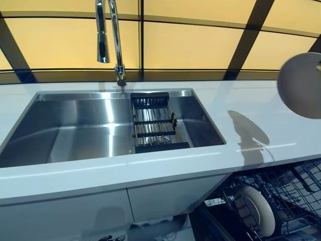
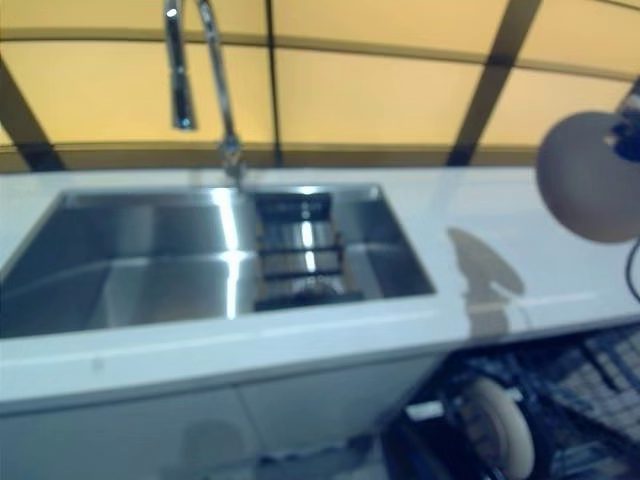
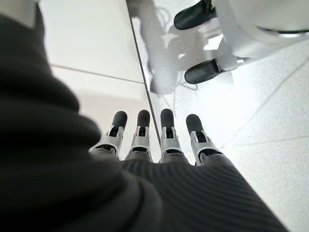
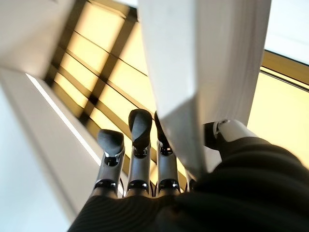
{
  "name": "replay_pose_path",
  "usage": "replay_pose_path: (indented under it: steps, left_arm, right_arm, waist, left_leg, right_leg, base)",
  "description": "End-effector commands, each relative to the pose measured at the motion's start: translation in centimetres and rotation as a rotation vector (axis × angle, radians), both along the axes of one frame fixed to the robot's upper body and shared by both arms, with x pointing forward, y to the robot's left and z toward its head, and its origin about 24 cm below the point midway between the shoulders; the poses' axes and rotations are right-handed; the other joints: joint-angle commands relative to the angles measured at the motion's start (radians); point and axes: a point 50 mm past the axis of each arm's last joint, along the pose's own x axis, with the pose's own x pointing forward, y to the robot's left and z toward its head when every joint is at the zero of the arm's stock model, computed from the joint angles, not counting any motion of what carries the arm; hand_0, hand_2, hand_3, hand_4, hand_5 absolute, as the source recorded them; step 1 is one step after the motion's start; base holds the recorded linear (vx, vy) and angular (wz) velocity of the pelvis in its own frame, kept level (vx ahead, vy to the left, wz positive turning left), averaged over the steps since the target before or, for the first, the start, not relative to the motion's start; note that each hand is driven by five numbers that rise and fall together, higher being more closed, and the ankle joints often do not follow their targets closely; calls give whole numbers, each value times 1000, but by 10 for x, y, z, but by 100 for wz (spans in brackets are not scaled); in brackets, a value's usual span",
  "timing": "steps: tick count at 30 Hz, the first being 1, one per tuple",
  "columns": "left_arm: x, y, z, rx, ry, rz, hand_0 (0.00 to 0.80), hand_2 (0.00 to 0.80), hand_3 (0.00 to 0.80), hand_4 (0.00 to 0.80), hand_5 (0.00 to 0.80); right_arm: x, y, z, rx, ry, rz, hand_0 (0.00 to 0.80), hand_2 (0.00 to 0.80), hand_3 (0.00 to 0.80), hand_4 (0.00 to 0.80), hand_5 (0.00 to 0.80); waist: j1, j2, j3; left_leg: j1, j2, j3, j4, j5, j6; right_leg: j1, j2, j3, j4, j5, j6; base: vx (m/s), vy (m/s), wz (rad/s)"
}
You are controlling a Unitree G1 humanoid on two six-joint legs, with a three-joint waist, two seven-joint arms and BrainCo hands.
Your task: Take plates into dishwasher
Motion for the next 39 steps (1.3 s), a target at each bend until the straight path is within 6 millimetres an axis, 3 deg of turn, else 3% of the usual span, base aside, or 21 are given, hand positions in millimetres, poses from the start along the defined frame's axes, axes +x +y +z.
replay_pose_path:
  steps: [1,8,12,17,28,33,39]
  left_arm:
    - [-8,10,0,33,37,-37,0,0,0,0,0]
    - [-6,12,1,38,28,-37,0,0,0,0,0]
    - [-10,11,0,41,31,-29,0,0,0,0,0]
    - [-10,14,0,49,31,-38,0,0,0,0,0]
    - [-6,16,2,56,15,-37,0,0,0,0,0]
    - [-6,14,2,56,10,-45,0,0,0,0,0]
    - [-3,12,2,53,-2,-56,0,0,0,0,0]
  right_arm:
    - [-29,-23,30,66,-192,-52,800,800,800,800,800]
    - [-46,-45,-7,235,-182,-76,800,800,800,800,800]
    - [-58,-59,-39,322,-159,-104,800,800,800,800,800]
    - [-71,-67,-66,405,-161,-112,800,800,800,800,800]
    - [-69,-50,-109,513,-134,-64,800,800,800,800,800]
    - [-70,-44,-138,562,-102,-76,800,800,800,800,800]
    - [-65,-41,-155,606,-85,-103,800,800,800,800,800]
  waist:
    - [1,-5,-16]
    - [-28,-6,-13]
    - [-41,-4,-9]
    - [-46,2,1]
    - [-68,21,20]
    - [-73,33,30]
    - [-70,45,41]
  left_leg:
    - [45,16,6,3,-117,13]
    - [48,23,31,3,-118,13]
    - [52,29,48,3,-118,11]
    - [49,31,53,3,-116,13]
    - [44,31,68,3,-117,15]
    - [50,32,75,3,-119,17]
    - [48,33,77,3,-117,15]
  right_leg:
    - [11,29,-1,19,-33,81]
    - [2,36,8,25,-31,80]
    - [3,36,7,25,-28,79]
    - [-4,38,9,28,-26,78]
    - [-19,39,14,37,-24,78]
    - [-17,38,9,39,-26,77]
    - [-20,35,5,38,-26,75]
  base:
    - [-30,-29,-7]
    - [-21,-39,-14]
    - [2,-36,-7]
    - [-12,-38,-3]
    - [-17,-32,-2]
    - [-13,-39,0]
    - [-22,-44,-1]
